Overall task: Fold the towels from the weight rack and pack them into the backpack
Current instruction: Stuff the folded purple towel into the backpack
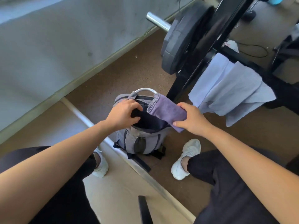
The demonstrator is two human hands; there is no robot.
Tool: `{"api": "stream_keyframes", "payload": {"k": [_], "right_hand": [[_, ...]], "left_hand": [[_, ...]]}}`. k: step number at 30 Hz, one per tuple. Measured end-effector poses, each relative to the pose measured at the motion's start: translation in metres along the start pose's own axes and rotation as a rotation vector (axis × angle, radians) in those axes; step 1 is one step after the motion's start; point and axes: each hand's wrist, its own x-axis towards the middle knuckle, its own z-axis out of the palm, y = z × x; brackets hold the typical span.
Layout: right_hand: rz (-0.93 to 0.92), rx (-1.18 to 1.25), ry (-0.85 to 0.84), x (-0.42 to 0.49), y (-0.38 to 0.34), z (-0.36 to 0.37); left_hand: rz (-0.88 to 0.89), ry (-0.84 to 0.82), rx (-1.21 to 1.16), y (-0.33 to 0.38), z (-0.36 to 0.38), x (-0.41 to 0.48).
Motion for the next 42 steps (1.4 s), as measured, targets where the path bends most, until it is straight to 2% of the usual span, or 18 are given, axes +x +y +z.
{"api": "stream_keyframes", "payload": {"k": [7, 10, 14, 18, 23, 27, 35, 42], "right_hand": [[0.008, 0.076, 0.016, 0.053, -0.015, 0.016], [0.003, 0.209, 0.033, 0.065, -0.019, 0.035], [-0.061, 0.216, 0.018, 0.071, -0.008, 0.072], [-0.060, 0.086, -0.081, 0.067, 0.017, 0.105], [0.031, -0.234, -0.244, 0.056, 0.037, 0.133], [0.055, -0.418, -0.302, 0.051, 0.051, 0.155], [0.063, -0.603, -0.292, 0.084, 0.071, 0.192], [0.151, -0.657, -0.529, 0.106, 0.099, 0.218]], "left_hand": [[-0.023, -0.034, 0.075, -0.019, 0.032, -0.007], [-0.049, 0.002, 0.023, -0.027, 0.042, -0.016], [-0.057, 0.072, -0.107, -0.034, 0.059, -0.028], [-0.061, 0.136, -0.167, -0.039, 0.063, -0.035], [-0.011, 0.075, -0.089, -0.028, 0.063, -0.041], [-0.017, 0.040, -0.066, -0.025, 0.064, -0.046], [0.002, 0.006, -0.061, -0.030, 0.064, -0.048], [-0.001, -0.029, -0.090, -0.034, 0.064, -0.043]]}}
